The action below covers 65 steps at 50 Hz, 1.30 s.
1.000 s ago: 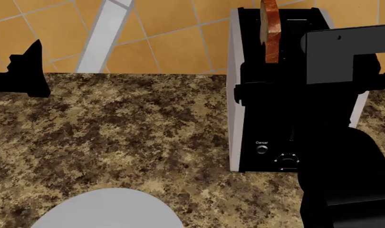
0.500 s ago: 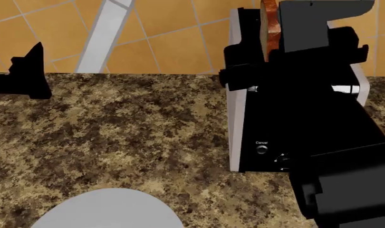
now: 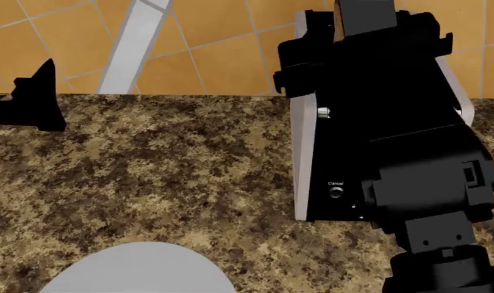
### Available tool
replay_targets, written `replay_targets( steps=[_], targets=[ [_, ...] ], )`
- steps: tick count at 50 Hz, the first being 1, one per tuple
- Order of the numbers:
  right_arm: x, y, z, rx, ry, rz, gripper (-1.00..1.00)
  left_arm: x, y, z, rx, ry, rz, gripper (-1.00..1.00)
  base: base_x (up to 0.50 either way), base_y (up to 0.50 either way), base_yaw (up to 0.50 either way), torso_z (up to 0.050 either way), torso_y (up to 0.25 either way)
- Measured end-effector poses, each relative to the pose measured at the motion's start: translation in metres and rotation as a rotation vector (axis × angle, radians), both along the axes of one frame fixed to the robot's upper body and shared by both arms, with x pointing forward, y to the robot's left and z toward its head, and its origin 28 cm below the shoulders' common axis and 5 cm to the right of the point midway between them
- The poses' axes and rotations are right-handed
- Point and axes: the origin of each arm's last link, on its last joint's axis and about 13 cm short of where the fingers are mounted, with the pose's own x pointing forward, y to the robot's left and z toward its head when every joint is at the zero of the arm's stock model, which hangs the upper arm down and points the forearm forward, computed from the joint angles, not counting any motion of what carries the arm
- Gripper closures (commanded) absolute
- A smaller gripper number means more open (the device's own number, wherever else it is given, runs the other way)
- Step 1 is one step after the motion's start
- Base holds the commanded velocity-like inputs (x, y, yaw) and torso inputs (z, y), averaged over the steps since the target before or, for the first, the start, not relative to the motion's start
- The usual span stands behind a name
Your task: Place the toasted item on a plate.
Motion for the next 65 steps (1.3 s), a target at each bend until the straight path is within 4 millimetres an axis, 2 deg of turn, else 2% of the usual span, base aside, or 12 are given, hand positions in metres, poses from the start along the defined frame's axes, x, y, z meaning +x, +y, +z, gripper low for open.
replay_targets(
  steps=[19, 20, 43, 65],
  targets=[
    [0.002, 0.0, 0.004, 0.009, 0.039, -0.005, -1.0, -0.001, 0.0, -0.002, -0.003, 0.005, 0.001, -1.0, 0.0, 0.0, 0.0, 0.0, 0.0],
    [0.002, 0.0, 0.004, 0.01, 0.039, -0.005, 1.0, -0.001, 0.0, -0.002, -0.003, 0.005, 0.001, -1.0, 0.0, 0.0, 0.0, 0.0, 0.0],
    [0.0, -0.002, 0.002, 0.024, 0.042, -0.025, 1.0, 0.0, 0.0, -0.006, -0.004, 0.009, 0.001, -1.0, 0.0, 0.0, 0.0, 0.0, 0.0],
    [-0.008, -0.006, 0.014, 0.002, 0.079, -0.029, 1.0, 0.001, -0.003, -0.004, -0.005, 0.007, -0.008, -1.0, 0.0, 0.0, 0.0, 0.0, 0.002]
  ],
)
